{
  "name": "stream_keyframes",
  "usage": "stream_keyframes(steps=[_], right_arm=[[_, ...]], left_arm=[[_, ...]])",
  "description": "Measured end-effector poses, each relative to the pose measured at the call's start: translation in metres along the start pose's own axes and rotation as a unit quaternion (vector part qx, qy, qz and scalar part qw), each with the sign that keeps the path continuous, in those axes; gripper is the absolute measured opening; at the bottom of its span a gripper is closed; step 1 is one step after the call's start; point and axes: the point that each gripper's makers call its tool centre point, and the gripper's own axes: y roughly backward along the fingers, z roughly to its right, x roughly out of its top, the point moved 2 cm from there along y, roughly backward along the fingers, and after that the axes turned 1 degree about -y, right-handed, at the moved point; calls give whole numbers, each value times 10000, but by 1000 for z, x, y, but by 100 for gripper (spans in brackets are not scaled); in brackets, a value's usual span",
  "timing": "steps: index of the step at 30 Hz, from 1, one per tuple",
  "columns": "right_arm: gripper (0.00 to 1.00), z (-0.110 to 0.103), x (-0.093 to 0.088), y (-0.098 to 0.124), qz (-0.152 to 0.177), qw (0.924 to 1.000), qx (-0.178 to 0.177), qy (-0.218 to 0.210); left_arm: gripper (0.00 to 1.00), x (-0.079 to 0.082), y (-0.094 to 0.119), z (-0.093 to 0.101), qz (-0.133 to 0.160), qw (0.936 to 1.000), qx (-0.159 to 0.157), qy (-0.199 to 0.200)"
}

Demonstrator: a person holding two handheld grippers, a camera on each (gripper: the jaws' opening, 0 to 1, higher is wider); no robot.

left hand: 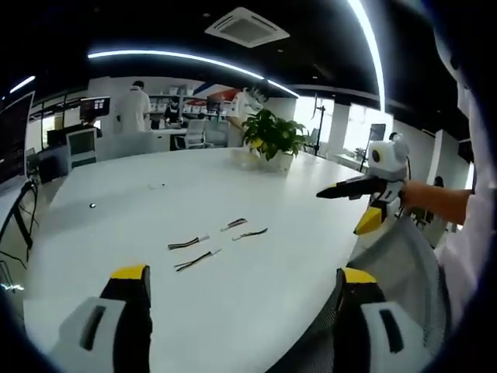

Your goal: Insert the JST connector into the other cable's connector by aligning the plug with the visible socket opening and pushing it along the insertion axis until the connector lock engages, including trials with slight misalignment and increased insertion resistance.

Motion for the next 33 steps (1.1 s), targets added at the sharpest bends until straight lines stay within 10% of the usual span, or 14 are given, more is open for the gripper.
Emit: stream_keyframes(steps=[33], right_arm=[[94,7,3,-4,-55,10000,21,76]], left_arm=[[99,2,2,-12,-145,9996,84,-247]])
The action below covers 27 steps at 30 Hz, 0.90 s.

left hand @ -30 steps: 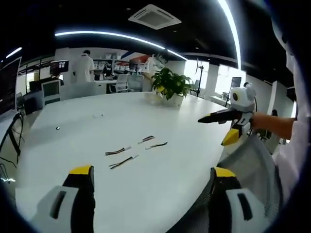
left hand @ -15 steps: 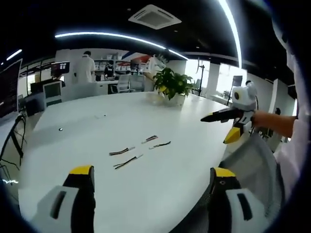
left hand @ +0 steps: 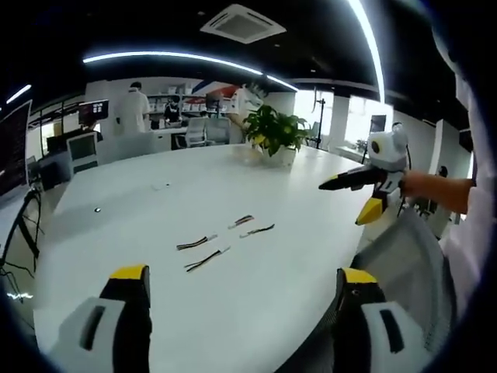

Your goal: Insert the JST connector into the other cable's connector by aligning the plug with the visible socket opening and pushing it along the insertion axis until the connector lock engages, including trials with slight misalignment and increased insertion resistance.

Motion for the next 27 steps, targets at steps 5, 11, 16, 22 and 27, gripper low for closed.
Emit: stream_keyframes(steps=[5,11,16,22,27], right_arm=[[94,3,1,-3,-33,10000,24,42],[93,6,2,-10,-140,9996,157,184],[91,12,7,-15,-129,9993,203,292],[90,17,12,-23,-124,9987,308,377],[89,23,16,-28,-118,9981,375,481]], left_arm=[[99,3,-4,-4,-16,10000,-39,-80],[99,4,-12,-9,-97,9998,-92,-166],[99,9,-19,-13,-64,9997,-146,-183],[99,22,-29,-17,18,9991,-251,-333],[99,29,-37,-24,88,9987,-323,-382]])
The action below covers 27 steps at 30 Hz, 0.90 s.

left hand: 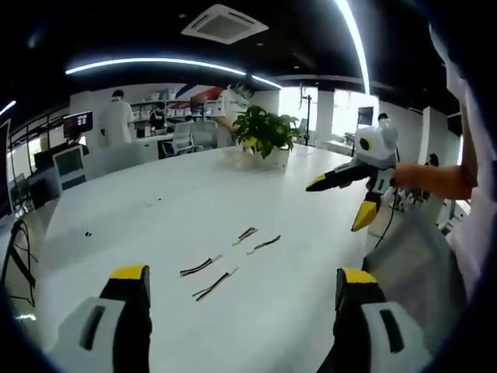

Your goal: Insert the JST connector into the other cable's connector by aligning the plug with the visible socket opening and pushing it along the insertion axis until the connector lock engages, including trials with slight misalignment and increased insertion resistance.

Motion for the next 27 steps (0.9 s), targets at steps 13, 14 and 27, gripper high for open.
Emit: stream_keyframes(steps=[13,14,27], right_arm=[[89,9,-1,-15,-76,9996,248,126],[88,9,-1,-17,-86,9995,268,167],[85,16,10,-34,170,9974,508,482]], left_arm=[[98,-4,-10,-18,-183,9995,-93,-244],[98,-4,-11,-20,-192,9995,-100,-242],[98,-5,-31,-41,-166,9989,-286,-324]])
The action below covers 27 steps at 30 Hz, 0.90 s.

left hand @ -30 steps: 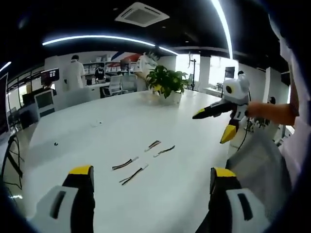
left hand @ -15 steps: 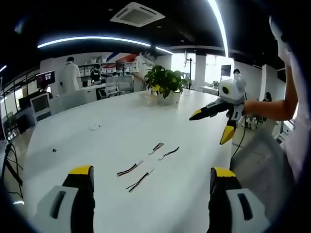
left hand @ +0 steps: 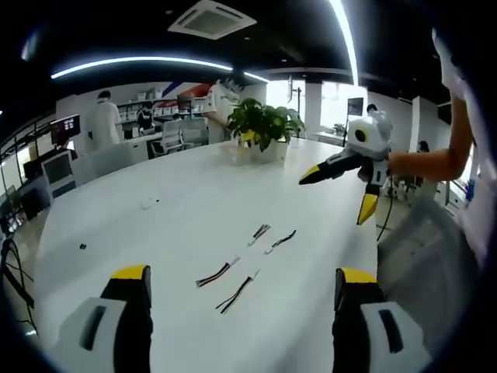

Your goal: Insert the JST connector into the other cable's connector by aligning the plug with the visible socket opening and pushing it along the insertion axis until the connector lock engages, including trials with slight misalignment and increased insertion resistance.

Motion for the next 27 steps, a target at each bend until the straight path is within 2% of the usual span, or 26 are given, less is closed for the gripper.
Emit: stream_keyframes(steps=[4,12,15,19,21,27], right_arm=[[83,7,5,-2,114,9998,-9,-146],[81,18,8,-7,98,9999,-30,-57],[81,22,13,-8,279,9993,28,-232],[81,31,17,-10,301,9994,-1,-176],[80,35,16,-11,355,9986,59,-376],[79,44,18,-14,386,9987,47,-327]], left_arm=[[97,2,-3,-5,24,10000,-18,-53],[97,3,-10,-7,-5,9998,-83,-171],[96,5,-12,-9,47,9997,-117,-189],[95,6,-14,-11,70,9996,-158,-216],[95,7,-16,-13,94,9996,-163,-205],[94,9,-21,-15,139,9995,-202,-213]])
